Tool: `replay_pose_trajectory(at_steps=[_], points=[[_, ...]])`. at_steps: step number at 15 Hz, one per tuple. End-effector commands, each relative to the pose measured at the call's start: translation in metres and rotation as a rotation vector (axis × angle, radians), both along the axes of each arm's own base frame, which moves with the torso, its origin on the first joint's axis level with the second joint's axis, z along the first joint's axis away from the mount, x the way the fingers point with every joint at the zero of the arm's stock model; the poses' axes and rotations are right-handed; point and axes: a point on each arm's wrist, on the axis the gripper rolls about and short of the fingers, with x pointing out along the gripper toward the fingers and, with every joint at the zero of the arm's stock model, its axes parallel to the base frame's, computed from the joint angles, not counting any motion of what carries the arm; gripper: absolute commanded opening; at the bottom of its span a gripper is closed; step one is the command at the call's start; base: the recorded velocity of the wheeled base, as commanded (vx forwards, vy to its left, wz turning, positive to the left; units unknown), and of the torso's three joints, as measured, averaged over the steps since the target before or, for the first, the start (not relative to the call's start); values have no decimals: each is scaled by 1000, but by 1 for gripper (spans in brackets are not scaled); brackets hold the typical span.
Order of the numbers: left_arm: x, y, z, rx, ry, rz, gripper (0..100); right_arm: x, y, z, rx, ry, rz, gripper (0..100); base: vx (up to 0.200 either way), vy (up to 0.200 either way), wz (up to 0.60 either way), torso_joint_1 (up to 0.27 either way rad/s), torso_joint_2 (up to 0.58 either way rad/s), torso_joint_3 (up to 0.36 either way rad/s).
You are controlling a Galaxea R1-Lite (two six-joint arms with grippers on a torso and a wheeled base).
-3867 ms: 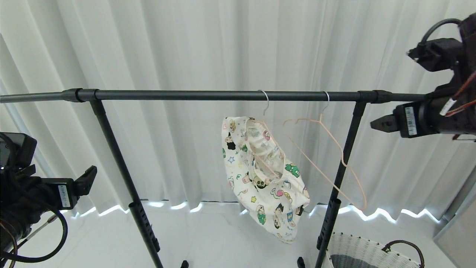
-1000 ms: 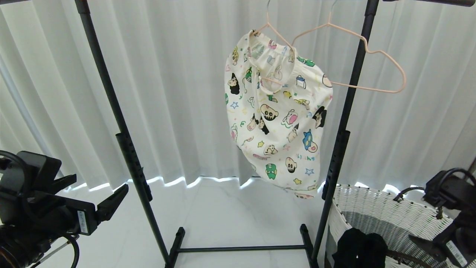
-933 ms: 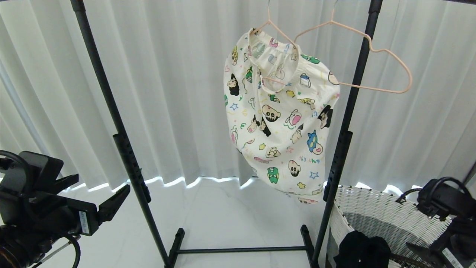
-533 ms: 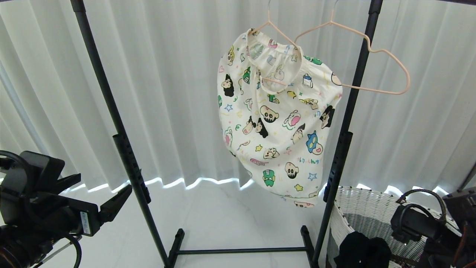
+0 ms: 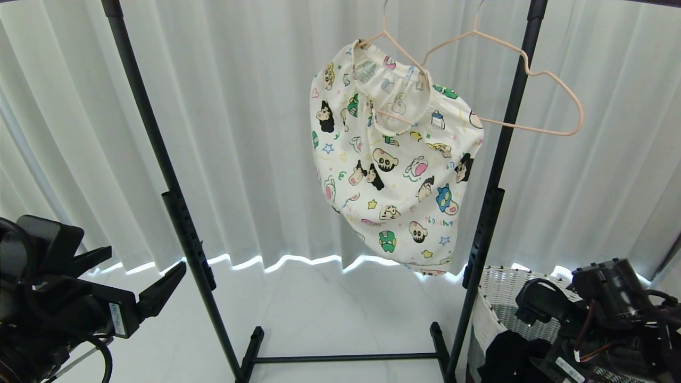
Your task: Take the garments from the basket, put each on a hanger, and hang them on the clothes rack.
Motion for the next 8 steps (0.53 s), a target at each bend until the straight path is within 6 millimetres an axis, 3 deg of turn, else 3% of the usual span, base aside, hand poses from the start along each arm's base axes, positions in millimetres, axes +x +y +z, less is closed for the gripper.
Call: replay_pose_trajectory(at_steps=[1,8], points=[[0,0,0,1,-1,1,100,10,1,-18,-38,44,-26,100,0,0,0,0,0,0],[0,0,0,-1,-1,1,100,29,1,-33,-59,-8,-60,100,0,0,0,0,0,0]])
